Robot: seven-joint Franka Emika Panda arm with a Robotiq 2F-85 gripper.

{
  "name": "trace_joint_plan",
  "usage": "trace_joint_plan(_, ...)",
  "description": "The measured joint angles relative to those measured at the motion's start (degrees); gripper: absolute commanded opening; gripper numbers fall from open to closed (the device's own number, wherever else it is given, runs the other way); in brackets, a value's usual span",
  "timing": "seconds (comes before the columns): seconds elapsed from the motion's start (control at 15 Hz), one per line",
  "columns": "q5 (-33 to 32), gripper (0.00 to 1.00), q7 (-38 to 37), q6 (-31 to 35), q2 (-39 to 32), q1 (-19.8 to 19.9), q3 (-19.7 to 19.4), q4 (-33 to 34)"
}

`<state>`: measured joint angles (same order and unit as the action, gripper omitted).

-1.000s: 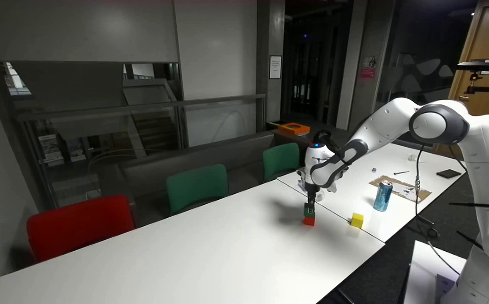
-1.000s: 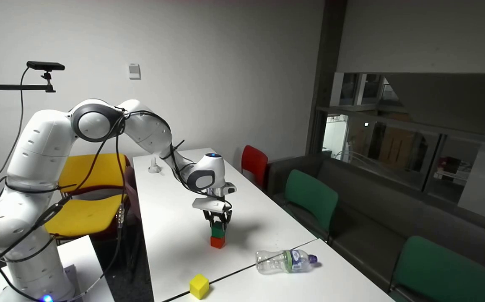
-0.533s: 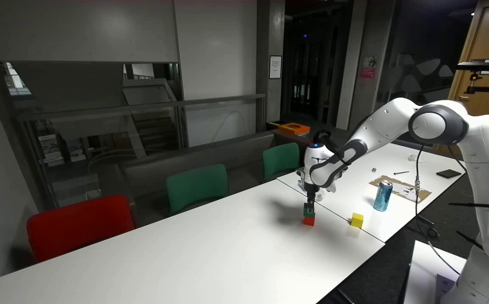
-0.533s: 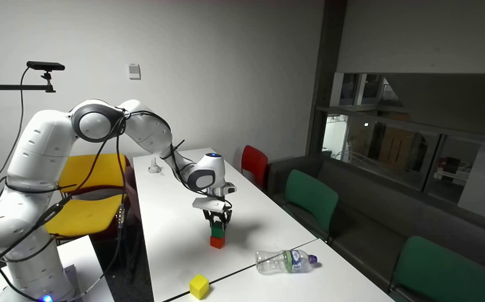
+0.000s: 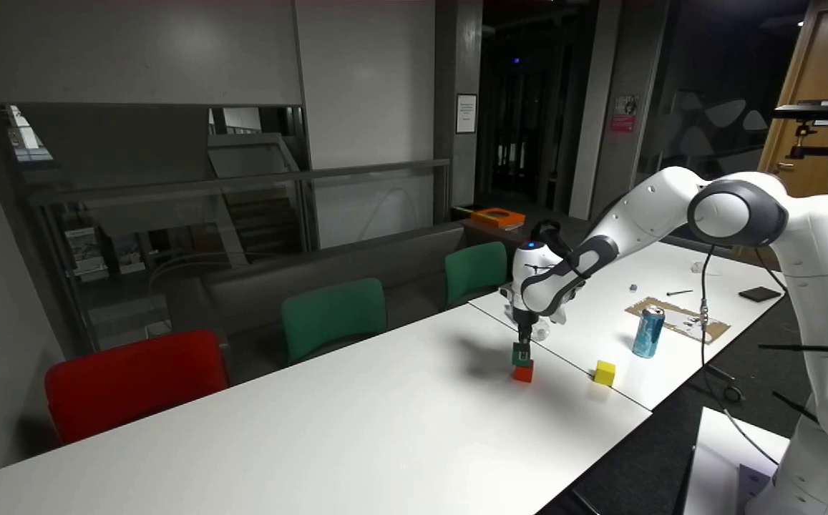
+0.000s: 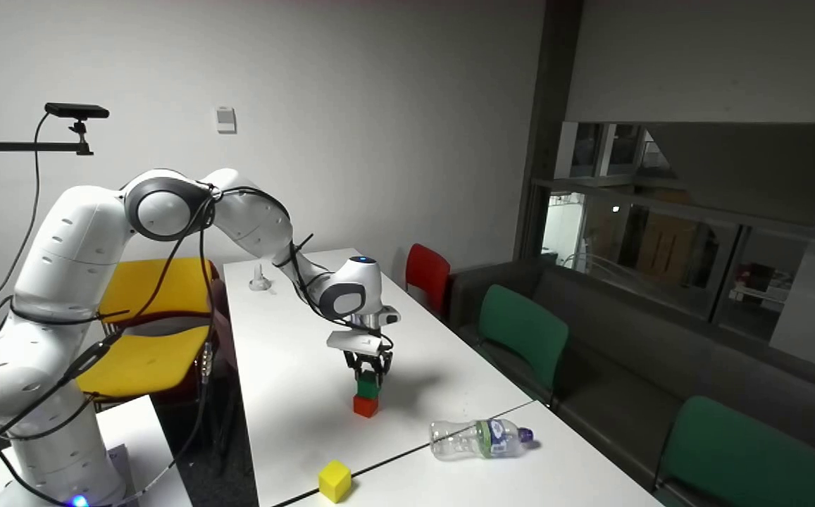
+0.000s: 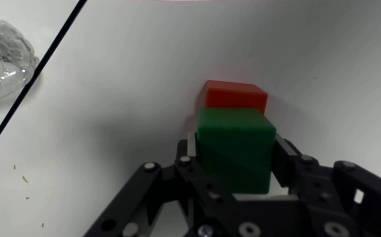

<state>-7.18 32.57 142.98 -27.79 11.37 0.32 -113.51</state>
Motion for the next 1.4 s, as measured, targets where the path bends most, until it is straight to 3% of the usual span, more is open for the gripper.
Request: trace_joint_plan(1.4,4.3,0.31,-0.5,0.0,0.8,0.5,0.0,-1.3)
